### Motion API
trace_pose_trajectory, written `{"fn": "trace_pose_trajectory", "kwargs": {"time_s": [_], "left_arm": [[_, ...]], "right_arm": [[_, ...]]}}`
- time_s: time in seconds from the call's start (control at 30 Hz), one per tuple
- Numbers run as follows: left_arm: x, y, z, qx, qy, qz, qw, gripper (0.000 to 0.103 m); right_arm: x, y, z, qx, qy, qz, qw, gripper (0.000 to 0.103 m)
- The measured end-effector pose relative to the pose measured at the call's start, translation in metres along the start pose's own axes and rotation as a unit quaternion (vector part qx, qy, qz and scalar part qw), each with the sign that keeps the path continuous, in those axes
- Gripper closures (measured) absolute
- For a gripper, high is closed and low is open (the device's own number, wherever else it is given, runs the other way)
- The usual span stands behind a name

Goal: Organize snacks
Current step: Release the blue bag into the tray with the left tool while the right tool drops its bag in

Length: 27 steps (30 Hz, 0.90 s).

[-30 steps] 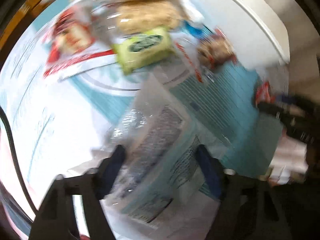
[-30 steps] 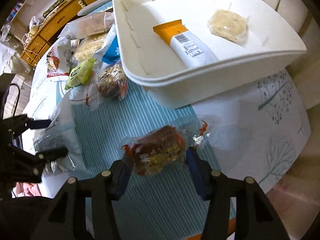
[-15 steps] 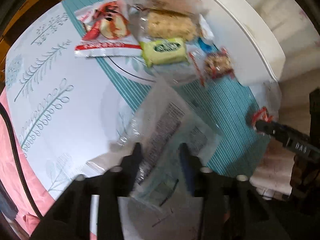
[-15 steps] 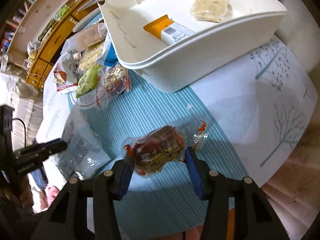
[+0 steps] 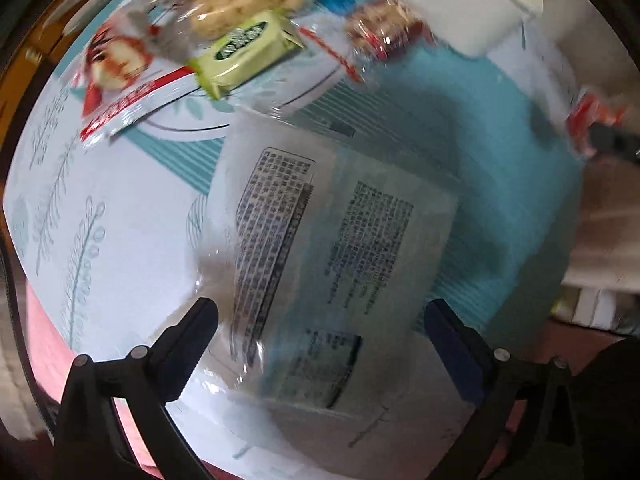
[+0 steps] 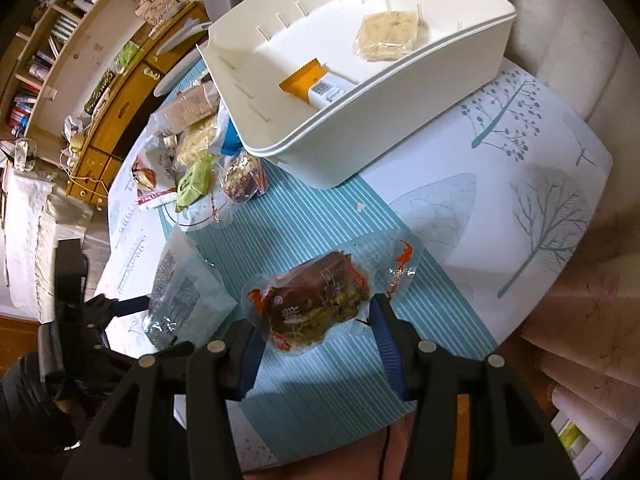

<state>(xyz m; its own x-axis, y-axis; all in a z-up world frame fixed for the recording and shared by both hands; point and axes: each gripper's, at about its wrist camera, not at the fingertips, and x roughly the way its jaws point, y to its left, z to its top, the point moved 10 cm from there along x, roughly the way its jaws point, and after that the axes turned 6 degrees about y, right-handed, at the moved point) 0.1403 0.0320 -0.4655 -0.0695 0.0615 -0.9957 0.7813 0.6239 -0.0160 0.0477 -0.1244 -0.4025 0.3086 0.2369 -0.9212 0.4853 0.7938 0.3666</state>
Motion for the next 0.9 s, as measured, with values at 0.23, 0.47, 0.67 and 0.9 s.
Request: {"fn": "trace_pose_trajectory", "kwargs": {"time_s": [0.23, 0.47, 0.67, 0.9], "left_arm": [[0.019, -0.015, 0.013, 0.041, -0.002, -0.006, 0.9991, 0.000], [0.023, -0.010, 0.020, 0.043, -0.043, -0.021, 0.9979, 0.002], [0.010, 0.002, 0.004, 0.006, -0.083, -0.023, 0.9963, 0.011], [0.009, 0.012, -0.004, -0.071, -0.083, -0.065, 0.9919, 0.014]], "right_arm": [[-0.013, 0.003, 0.001, 0.014, -0.016, 0.001, 1.000, 0.052], [-0.024, 0.011, 0.002, 0.012, -0.023, 0.002, 1.000, 0.052], [-0.024, 0.024, 0.006, -0.010, -0.017, 0.006, 1.000, 0.052], [-0.025, 0.040, 0.012, -0.047, -0.005, 0.022, 0.999, 0.052]]}}
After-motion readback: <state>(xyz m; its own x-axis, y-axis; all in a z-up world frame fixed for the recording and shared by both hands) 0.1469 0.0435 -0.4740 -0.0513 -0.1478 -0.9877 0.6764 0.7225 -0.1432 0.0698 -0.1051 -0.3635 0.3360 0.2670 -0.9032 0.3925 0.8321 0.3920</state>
